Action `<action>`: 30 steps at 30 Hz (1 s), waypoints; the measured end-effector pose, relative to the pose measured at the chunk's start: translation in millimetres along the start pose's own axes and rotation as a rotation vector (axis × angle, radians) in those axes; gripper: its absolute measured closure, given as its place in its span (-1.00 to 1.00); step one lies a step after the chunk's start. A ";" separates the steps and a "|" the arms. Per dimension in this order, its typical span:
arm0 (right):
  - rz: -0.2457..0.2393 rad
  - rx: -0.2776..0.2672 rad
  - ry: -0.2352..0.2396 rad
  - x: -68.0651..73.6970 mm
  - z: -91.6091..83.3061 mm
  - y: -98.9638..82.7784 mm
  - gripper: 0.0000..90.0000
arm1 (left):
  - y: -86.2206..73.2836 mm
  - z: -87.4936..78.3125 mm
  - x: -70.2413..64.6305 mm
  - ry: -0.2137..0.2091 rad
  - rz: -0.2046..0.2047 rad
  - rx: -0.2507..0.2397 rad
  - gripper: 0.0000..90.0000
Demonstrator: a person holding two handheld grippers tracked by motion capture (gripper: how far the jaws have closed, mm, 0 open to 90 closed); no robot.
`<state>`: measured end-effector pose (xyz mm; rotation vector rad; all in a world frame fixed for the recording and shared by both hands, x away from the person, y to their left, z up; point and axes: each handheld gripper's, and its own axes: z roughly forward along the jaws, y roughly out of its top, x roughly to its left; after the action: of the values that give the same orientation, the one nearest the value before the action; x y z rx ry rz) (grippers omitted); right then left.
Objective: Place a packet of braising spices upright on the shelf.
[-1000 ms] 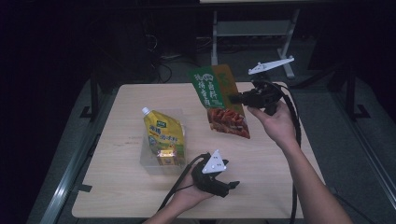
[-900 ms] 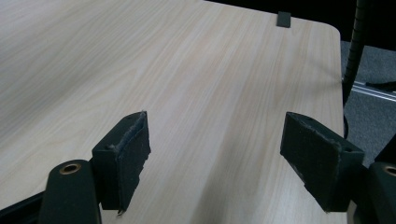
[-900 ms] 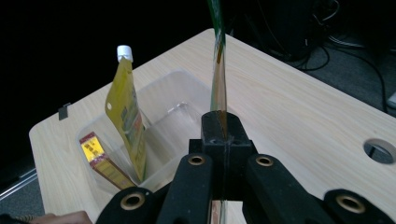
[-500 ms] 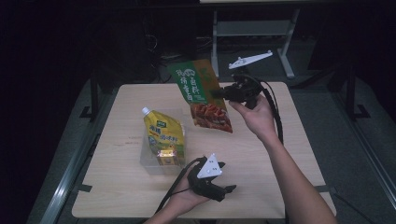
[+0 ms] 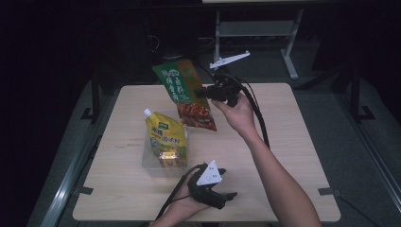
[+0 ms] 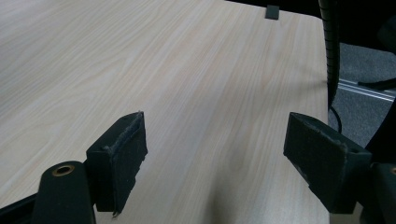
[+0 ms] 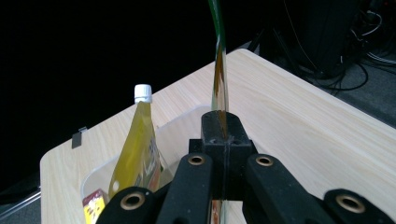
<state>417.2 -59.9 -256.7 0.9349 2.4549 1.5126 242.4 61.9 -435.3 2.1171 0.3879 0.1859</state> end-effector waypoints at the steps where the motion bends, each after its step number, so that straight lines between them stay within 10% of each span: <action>1: 0.007 -0.001 0.003 0.2 3.8 0.2 1.00 | -0.7 -0.5 0.3 0.000 0.002 0.002 -0.54; 30: 0.061 0.045 0.048 -4.9 93.1 -22.3 1.00 | -7.0 -5.8 -1.4 -0.009 -0.001 -0.003 -0.54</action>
<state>448.1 2.3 -322.9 1.0013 2.5260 1.5213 238.0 69.6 -438.0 2.1146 0.3828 0.1765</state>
